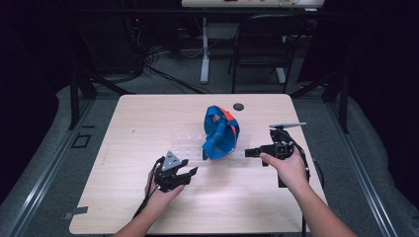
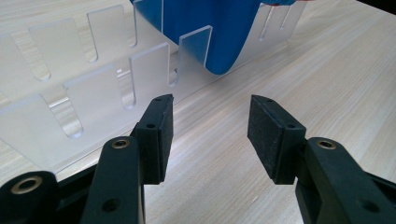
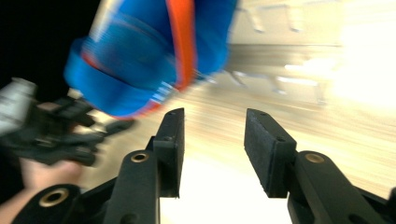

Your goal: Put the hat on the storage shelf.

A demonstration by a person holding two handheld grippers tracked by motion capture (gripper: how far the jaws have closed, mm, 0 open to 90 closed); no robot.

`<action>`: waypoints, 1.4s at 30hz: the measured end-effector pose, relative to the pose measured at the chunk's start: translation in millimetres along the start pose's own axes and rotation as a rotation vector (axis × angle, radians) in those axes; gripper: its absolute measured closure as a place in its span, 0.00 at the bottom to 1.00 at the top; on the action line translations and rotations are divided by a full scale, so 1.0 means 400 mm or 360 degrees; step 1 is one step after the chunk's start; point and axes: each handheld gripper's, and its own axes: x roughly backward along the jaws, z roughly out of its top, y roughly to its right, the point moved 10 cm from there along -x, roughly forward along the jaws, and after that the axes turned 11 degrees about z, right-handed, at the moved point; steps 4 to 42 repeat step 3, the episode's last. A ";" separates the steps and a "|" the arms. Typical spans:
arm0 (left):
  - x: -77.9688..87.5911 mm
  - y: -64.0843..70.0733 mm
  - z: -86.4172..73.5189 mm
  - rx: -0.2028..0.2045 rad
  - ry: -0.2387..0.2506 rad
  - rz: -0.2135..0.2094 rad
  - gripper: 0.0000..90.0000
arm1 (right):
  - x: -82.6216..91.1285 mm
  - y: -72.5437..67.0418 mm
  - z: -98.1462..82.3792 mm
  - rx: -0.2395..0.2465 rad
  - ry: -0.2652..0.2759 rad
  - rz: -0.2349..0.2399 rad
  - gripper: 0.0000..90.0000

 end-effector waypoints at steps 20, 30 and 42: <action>-0.003 -0.001 -0.003 0.0006 -0.0005 0.0007 0.57 | -0.012 0.034 -0.024 0.0093 0.0004 -0.0104 0.63; -0.003 -0.001 -0.003 0.0006 -0.0005 0.0007 0.57 | -0.012 0.034 -0.024 0.0093 0.0004 -0.0104 0.63; -0.003 -0.001 -0.003 0.0006 -0.0005 0.0007 0.57 | -0.012 0.034 -0.024 0.0093 0.0004 -0.0104 0.63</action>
